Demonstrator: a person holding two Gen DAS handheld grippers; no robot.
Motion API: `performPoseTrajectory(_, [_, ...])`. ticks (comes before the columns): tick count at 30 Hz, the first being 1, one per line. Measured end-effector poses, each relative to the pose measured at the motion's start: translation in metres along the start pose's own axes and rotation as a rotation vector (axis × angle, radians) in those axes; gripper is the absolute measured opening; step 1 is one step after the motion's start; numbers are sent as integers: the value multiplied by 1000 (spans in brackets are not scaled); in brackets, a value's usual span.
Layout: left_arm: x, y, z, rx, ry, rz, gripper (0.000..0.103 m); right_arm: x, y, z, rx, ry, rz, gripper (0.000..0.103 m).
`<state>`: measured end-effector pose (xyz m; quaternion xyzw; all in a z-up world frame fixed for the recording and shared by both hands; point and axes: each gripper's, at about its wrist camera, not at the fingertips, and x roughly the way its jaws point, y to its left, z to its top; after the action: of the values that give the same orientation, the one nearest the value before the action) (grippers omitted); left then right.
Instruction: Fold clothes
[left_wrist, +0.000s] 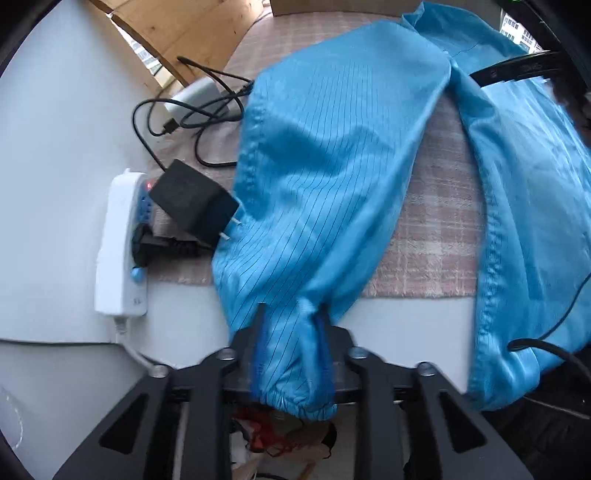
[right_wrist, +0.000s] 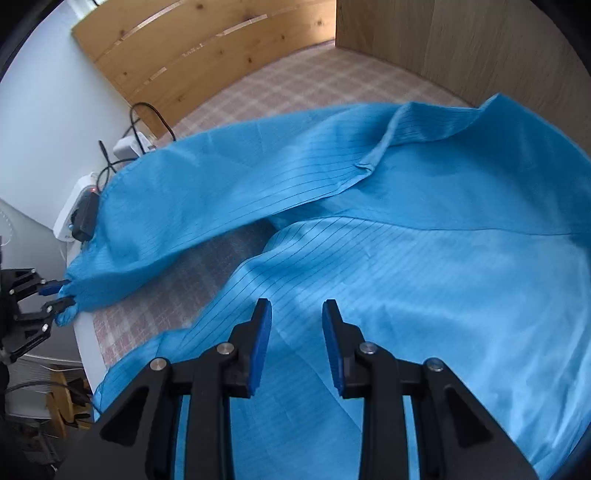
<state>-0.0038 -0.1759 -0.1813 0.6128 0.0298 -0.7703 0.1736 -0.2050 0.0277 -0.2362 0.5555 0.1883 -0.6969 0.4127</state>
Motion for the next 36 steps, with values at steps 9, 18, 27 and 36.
performPoseTrajectory(9, [-37, -41, -71, 15, -23, -87, 48, 16, -1, 13, -21, 27, -55, 28])
performPoseTrajectory(18, [-31, -107, -71, 121, -70, -143, 48, -17, -17, 20, 1, -37, -49, 28])
performPoseTrajectory(27, [-32, -105, -60, 209, -92, -62, 49, -24, -10, 37, 56, -65, 38, 45])
performPoseTrajectory(36, [0, -89, -63, 264, -2, 2, 48, 10, -36, 79, 203, 10, -91, 56])
